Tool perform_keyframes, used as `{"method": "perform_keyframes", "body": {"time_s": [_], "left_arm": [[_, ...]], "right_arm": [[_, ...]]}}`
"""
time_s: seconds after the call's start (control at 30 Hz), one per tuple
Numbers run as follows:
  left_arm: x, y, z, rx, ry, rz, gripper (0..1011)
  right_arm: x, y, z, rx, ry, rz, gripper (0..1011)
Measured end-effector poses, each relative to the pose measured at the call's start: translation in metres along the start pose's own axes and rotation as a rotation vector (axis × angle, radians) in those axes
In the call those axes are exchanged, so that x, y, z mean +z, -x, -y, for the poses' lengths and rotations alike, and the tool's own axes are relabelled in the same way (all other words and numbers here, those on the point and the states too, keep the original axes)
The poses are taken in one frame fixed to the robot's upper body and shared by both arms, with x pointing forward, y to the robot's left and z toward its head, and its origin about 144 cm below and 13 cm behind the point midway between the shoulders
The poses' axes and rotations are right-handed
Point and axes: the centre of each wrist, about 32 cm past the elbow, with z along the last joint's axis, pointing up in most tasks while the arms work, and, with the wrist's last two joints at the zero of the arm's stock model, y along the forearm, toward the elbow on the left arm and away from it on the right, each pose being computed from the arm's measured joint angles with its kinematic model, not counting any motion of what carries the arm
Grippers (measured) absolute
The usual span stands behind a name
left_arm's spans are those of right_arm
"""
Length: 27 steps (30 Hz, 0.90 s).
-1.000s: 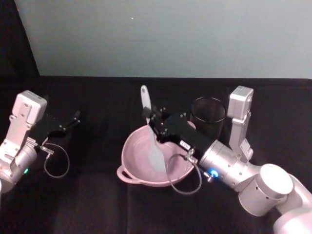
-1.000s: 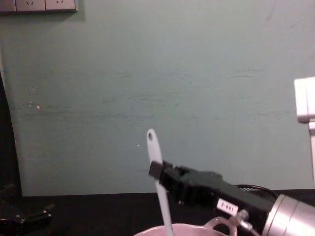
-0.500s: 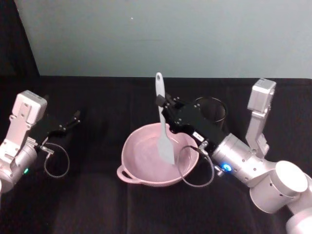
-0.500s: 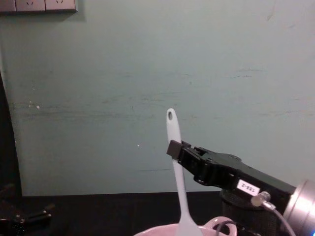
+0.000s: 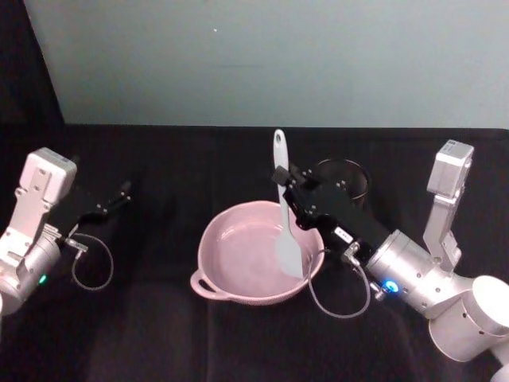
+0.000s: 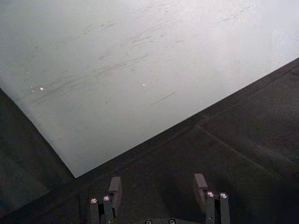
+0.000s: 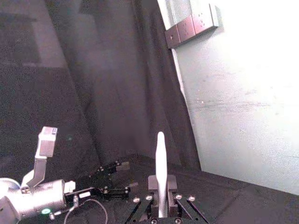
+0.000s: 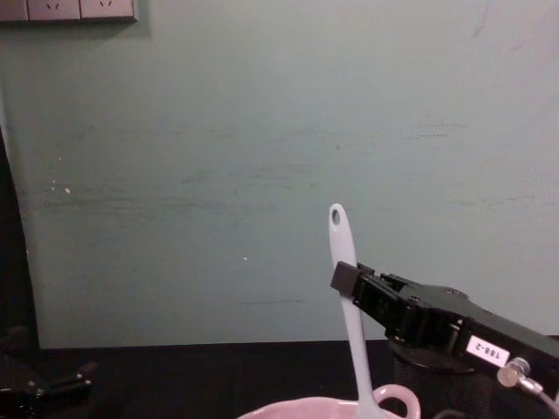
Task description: Use the one hand to pick up the spoon and stir the clear water in the bowl.
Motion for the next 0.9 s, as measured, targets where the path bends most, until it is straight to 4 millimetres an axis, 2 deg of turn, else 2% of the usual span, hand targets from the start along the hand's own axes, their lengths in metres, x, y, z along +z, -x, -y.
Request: {"method": "perform_keyframes", "body": {"time_s": [0.37,0.9], "left_arm": [[0.0,0.0,0.0,0.0,0.0,0.0,1011],[0.0,0.0,0.0,0.0,0.0,0.0,1011]], "right_arm": [[0.0,0.0,0.01,-0.011,0.002,0.002,111],[0.026,-0.002,0.045,-0.022,0.053,0.041,111]]}}
